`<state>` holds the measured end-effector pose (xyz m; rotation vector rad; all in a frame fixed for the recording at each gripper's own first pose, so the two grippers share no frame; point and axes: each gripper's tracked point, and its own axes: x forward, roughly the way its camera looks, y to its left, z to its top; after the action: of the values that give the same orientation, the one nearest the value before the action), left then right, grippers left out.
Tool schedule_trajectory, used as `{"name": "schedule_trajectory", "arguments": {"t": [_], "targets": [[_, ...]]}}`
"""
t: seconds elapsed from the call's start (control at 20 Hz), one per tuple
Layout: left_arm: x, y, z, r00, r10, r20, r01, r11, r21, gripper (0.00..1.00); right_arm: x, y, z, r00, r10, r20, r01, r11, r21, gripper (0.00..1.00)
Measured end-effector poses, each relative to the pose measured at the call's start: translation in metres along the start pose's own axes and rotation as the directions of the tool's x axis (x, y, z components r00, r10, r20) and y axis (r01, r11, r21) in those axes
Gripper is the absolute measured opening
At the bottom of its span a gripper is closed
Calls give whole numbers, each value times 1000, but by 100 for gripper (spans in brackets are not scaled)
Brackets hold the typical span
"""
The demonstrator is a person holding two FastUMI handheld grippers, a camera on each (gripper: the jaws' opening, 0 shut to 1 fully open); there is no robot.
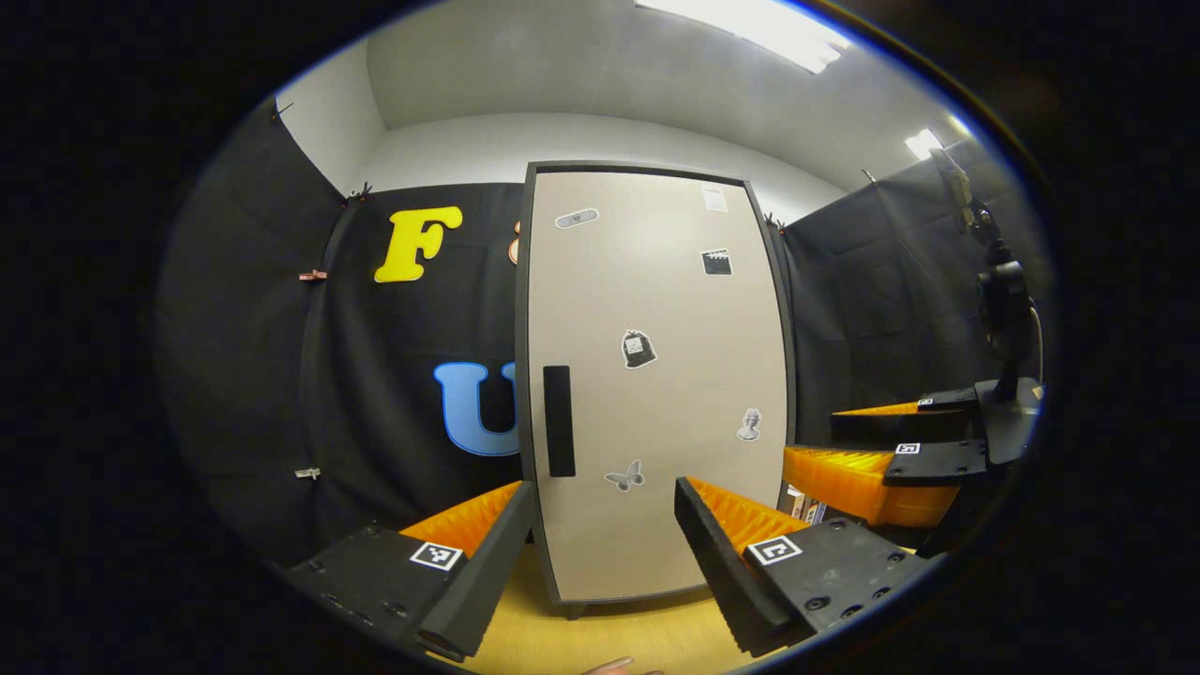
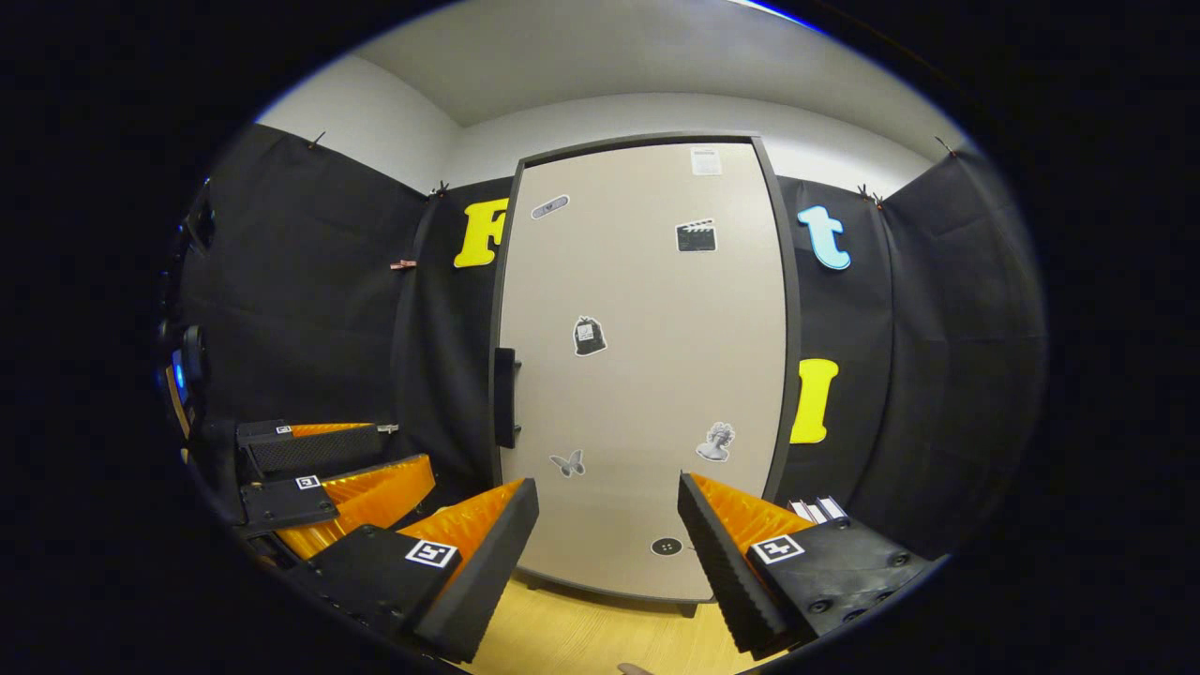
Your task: Open the cabinet door with the right hand, grasp the bottle in the cabinet with the left hand and place it on the coaster, then close the cabinet door with the right hand.
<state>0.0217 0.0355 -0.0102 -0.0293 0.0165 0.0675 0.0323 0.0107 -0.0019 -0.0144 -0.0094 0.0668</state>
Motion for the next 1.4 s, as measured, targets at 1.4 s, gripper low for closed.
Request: {"name": "schedule_trajectory", "arguments": {"t": [1.4], "targets": [[35, 187, -53, 992, -119, -47, 119, 993, -13, 95, 211, 123, -5, 991, -130, 29, 126, 986, 106, 86]]}}
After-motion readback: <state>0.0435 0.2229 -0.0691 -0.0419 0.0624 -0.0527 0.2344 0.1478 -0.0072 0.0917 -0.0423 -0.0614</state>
